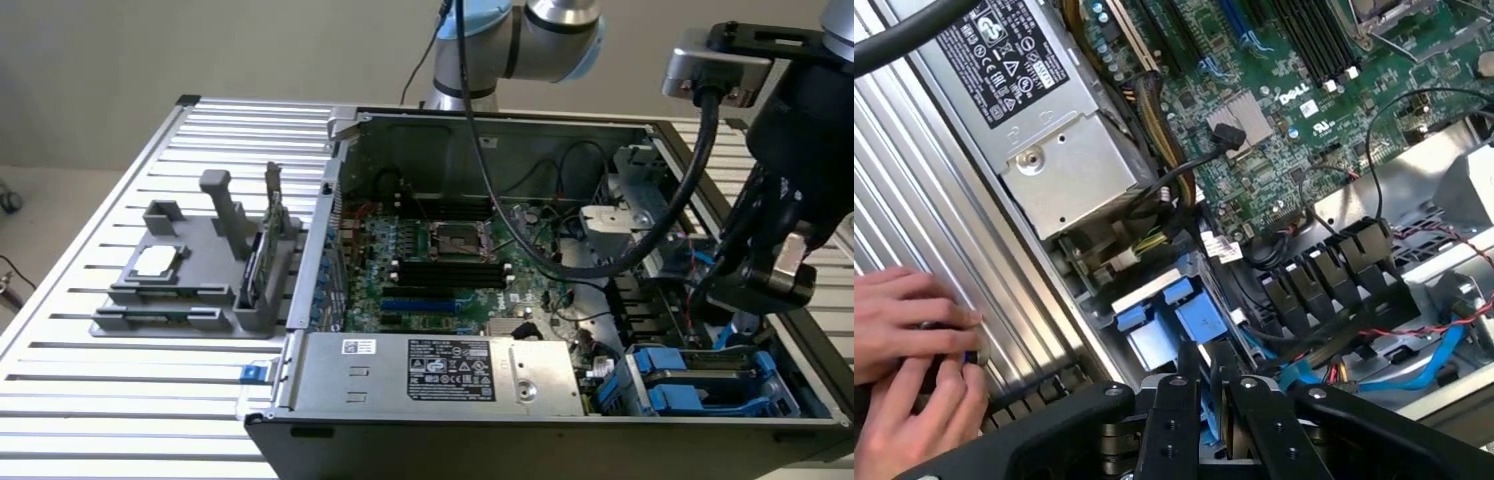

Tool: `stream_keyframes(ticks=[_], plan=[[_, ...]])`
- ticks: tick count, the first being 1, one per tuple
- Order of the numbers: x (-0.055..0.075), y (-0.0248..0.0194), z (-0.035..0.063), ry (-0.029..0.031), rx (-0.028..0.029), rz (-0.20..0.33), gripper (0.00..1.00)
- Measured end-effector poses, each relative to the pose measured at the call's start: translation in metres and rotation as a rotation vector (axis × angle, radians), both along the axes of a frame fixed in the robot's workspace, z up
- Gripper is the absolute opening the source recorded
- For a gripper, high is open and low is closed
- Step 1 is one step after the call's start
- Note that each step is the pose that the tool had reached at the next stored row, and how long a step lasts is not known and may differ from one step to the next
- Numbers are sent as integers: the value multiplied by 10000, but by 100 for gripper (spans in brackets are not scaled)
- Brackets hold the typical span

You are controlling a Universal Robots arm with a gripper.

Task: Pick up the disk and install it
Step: 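Insert the disk into the insertion slot, then insert the first disk wire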

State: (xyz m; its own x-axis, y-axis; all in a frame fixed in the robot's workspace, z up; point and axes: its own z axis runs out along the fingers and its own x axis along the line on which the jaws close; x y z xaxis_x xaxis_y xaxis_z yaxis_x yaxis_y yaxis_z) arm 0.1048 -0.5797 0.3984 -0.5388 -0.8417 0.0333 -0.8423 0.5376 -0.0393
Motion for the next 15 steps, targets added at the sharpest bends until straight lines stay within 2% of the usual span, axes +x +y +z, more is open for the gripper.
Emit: stream_keyframes(ticks=[3, 7, 15], plan=[[0, 0, -7, 0, 26, -438, 20], [0, 0, -14, 1, 110, -989, 20], [0, 0, -30, 5, 352, -2004, 20]])
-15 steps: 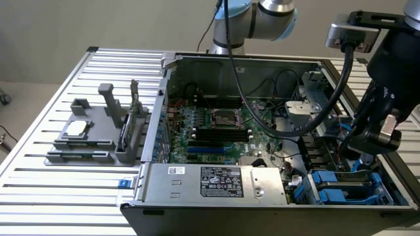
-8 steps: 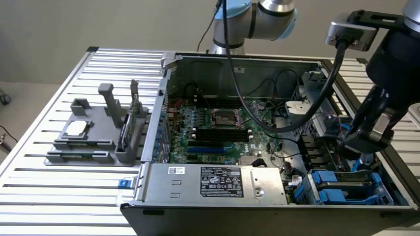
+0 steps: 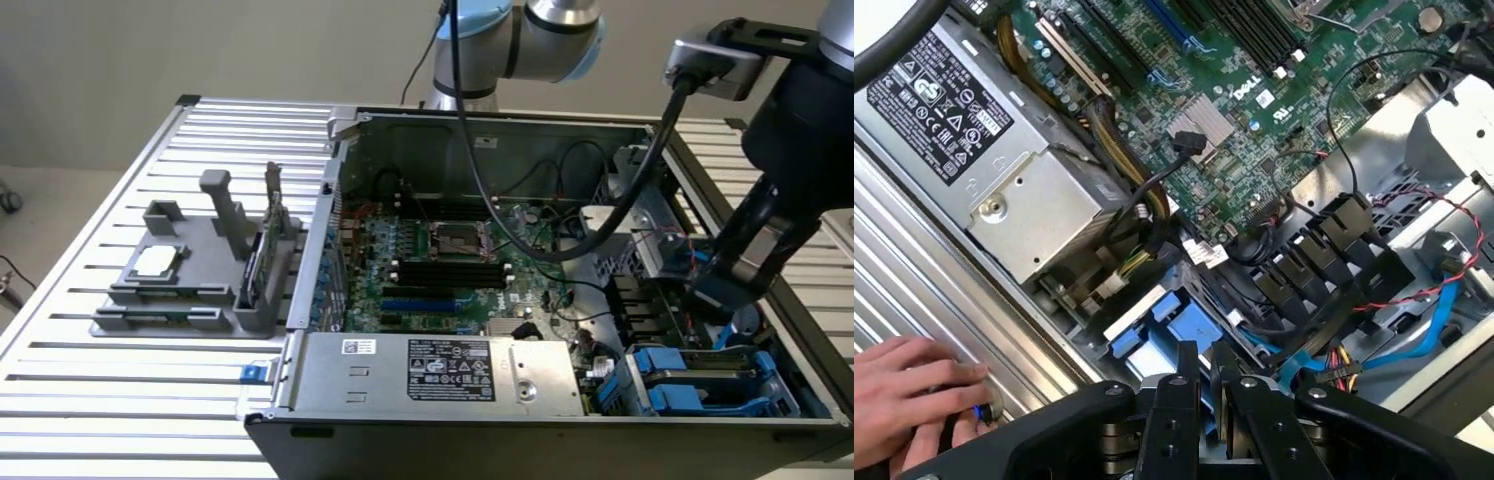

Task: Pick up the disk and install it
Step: 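Insert the first disk wire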

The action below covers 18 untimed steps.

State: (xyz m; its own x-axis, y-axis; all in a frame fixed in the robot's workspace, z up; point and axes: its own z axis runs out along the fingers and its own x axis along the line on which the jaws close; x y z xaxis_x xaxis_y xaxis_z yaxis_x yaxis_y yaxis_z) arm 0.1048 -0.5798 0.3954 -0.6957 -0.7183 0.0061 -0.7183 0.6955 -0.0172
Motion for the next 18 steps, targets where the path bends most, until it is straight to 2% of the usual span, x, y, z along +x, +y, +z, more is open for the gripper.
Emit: stream_keyframes(ticks=[18], plan=[[0, 0, -32, -7, 603, -2255, 20]])
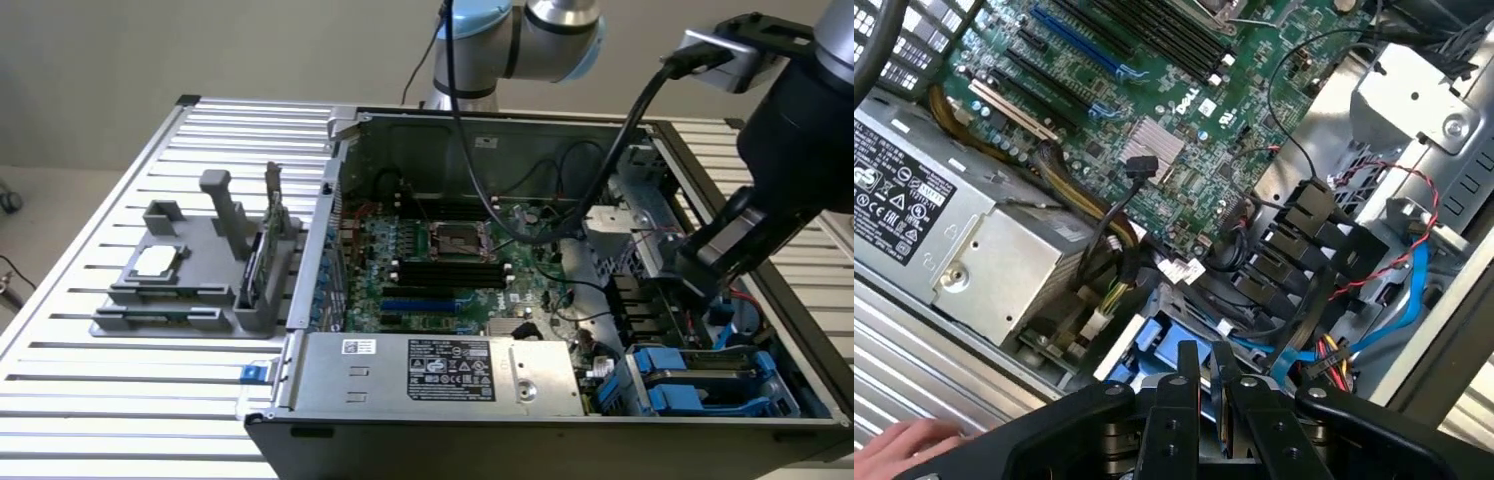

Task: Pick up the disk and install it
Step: 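Insert the first disk wire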

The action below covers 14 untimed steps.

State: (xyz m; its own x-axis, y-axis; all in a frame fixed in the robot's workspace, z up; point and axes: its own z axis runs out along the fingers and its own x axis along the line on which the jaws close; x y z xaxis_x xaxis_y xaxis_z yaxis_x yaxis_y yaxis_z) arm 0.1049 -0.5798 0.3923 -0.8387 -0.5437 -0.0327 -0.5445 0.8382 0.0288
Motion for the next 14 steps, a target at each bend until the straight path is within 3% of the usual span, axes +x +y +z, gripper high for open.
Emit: stream_keyframes(ticks=[8, 14], plan=[[0, 0, -14, -5, 270, -1002, 20], [0, 0, -22, -10, 426, -1778, 20]])
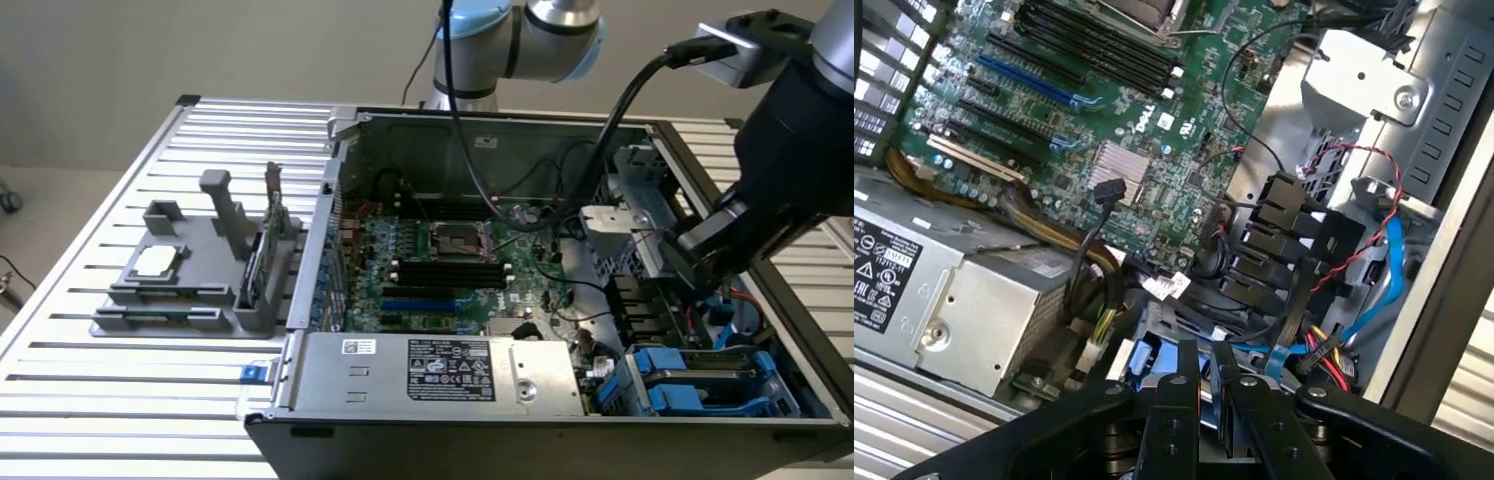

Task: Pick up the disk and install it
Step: 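Insert the first disk wire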

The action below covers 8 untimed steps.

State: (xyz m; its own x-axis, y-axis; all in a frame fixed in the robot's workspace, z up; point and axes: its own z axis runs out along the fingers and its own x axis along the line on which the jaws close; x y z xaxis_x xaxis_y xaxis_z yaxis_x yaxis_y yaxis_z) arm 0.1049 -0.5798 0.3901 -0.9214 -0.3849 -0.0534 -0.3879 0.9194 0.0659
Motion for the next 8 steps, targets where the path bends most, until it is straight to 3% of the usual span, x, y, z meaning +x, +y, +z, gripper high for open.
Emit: stream_keyframes(ticks=[8], plan=[[0, 0, -10, -4, 197, -1031, 20]])
